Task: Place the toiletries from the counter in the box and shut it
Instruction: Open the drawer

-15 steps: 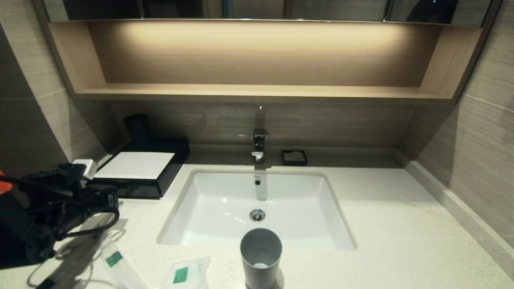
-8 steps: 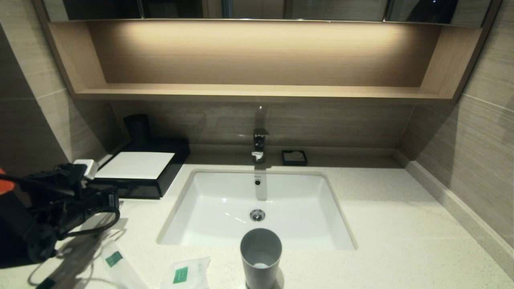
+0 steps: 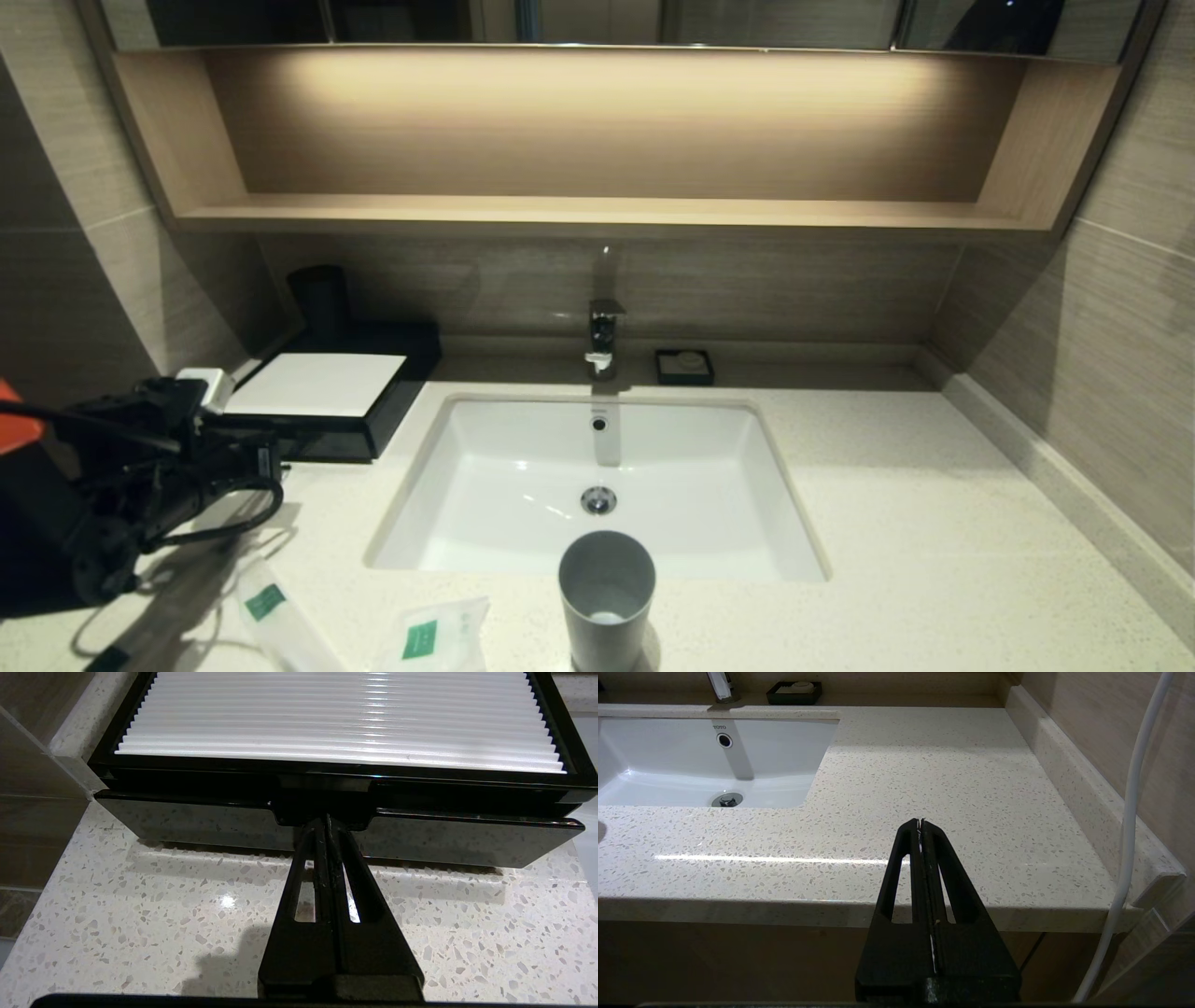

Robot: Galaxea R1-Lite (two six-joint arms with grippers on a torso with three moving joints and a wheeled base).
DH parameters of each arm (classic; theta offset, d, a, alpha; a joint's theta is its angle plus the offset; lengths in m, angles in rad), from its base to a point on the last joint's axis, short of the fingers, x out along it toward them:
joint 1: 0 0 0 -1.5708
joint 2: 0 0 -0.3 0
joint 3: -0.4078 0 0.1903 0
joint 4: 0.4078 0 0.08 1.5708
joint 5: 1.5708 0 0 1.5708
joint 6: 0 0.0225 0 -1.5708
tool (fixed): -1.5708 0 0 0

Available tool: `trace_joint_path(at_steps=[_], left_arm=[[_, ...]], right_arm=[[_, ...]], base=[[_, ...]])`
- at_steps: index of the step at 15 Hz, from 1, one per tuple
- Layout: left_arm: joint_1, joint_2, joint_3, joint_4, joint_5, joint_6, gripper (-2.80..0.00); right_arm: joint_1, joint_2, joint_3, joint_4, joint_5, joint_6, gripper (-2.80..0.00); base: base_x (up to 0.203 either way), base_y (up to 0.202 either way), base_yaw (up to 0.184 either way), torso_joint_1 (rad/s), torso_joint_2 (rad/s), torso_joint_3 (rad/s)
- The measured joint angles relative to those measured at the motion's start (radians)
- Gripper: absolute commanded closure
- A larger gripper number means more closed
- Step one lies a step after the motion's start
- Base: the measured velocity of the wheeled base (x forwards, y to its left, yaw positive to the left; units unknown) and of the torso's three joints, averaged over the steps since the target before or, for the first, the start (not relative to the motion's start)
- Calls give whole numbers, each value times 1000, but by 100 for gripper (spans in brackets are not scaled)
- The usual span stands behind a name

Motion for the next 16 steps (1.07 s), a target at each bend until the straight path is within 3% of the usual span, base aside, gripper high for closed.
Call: trace_joint_path(at_steps=[16], left_arm=[[1,28,-21,-17,6,1,0]], right_arm=[[0,0,0,0,0,0,0]], base=[[0,0,0,0,0,0]])
